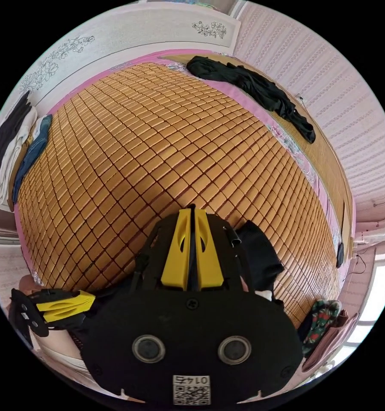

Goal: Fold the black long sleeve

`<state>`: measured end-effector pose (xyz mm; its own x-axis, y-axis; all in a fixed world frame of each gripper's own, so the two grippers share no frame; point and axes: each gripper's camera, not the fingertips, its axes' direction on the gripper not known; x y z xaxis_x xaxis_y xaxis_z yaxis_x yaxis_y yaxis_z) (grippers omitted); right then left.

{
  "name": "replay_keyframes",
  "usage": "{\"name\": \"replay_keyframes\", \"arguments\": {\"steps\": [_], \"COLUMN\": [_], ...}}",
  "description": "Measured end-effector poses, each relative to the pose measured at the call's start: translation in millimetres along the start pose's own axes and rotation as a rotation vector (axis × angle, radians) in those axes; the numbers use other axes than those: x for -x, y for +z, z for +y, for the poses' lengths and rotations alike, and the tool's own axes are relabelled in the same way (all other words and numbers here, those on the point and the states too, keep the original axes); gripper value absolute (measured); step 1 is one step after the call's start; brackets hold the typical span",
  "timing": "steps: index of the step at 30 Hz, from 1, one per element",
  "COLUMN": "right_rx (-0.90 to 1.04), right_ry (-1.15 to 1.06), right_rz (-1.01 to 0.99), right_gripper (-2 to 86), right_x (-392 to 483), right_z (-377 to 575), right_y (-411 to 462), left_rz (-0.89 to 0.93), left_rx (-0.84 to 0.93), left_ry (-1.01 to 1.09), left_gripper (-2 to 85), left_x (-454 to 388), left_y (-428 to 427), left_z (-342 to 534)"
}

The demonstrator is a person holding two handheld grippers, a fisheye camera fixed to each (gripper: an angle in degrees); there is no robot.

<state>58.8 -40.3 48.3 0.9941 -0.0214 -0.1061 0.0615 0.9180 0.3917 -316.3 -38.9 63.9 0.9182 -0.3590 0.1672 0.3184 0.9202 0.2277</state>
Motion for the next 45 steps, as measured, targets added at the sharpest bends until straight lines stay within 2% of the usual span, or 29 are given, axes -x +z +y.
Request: {"name": "replay_keyframes", "arguments": {"steps": [2,4,6,8,12,14,16,18,20,23,25,27,29,32,34,38,41,45], "right_rx": [0.044,0.028,-0.056,-0.128,-0.16,-0.136,-0.077,-0.028,-0.064,-0.061,-0.042,-0.055,-0.063,-0.087,-0.119,-0.226,-0.331,-0.439], "right_ry": [0.006,0.015,0.038,0.057,0.166,0.251,0.323,0.391,0.444,0.495,0.471,0.481,0.476,0.481,0.496,0.568,0.54,0.347], "right_rz": [-0.017,-0.018,-0.052,-0.081,0.042,0.093,0.07,-0.018,-0.142,-0.242,-0.335,-0.33,-0.343,-0.324,-0.321,-0.425,-0.492,-0.492], "right_gripper": [2.1,5.3,10.9,12.2,11.7,11.5,11.7,13.0,13.4,10.9,6.1,2.0,0.8,0.0,0.0,0.4,0.5,0.7], "right_x": [-5.3,-14.1,-38.9,-66.6,-141.1,-172.8,-200.8,-226.0,-239.4,-253.3,-257.6,-265.5,-273.0,-286.0,-293.6,-312.0,-309.1,-264.6], "right_z": [-0.5,3.1,16.2,36.3,108.7,146.5,179.7,211.3,226.3,233.8,232.2,233.0,233.8,236.7,240.8,266.1,299.8,369.5], "right_y": [15.5,16.2,-2.1,-18.9,-30.4,-17.9,4.2,35.5,52.4,81.7,97.3,104.3,107.6,107.6,104.0,94.7,72.7,14.3], "left_rz": [-0.02,0.015,0.018,0.008,0.134,0.089,-0.006,-0.104,-0.066,0.123,0.14,0.205,0.245,0.238,0.24,0.316,0.34,0.297], "left_rx": [0.054,0.023,0.033,0.018,-0.1,-0.107,-0.128,-0.243,-0.26,-0.171,-0.109,0.003,0.125,0.215,0.183,-0.041,-0.117,-0.17], "left_ry": [-0.019,-0.065,-0.108,-0.161,-0.229,-0.235,-0.234,-0.165,-0.174,-0.182,-0.232,-0.289,-0.311,-0.285,-0.328,-0.385,-0.254,-0.039], "left_gripper": [-0.8,-0.7,0.2,2.0,5.6,6.2,6.4,6.4,7.3,10.4,12.5,13.3,11.4,3.6,1.7,0.1,0.0,0.5], "left_x": [9.6,20.7,35.0,50.0,84.6,92.2,96.2,97.3,106.4,123.1,131.0,143.0,148.9,155.9,164.4,177.7,164.4,127.0], "left_y": [13.4,13.1,12.9,7.7,-13.5,-17.4,-19.2,-16.8,-5.5,28.3,51.6,78.8,96.5,102.4,95.0,45.8,-3.8,-87.6], "left_z": [4.4,7.8,9.7,14.5,29.9,28.6,21.2,2.6,-21.4,-70.2,-93.6,-119.2,-135.0,-152.5,-154.9,-142.9,-126.0,-74.0]}}
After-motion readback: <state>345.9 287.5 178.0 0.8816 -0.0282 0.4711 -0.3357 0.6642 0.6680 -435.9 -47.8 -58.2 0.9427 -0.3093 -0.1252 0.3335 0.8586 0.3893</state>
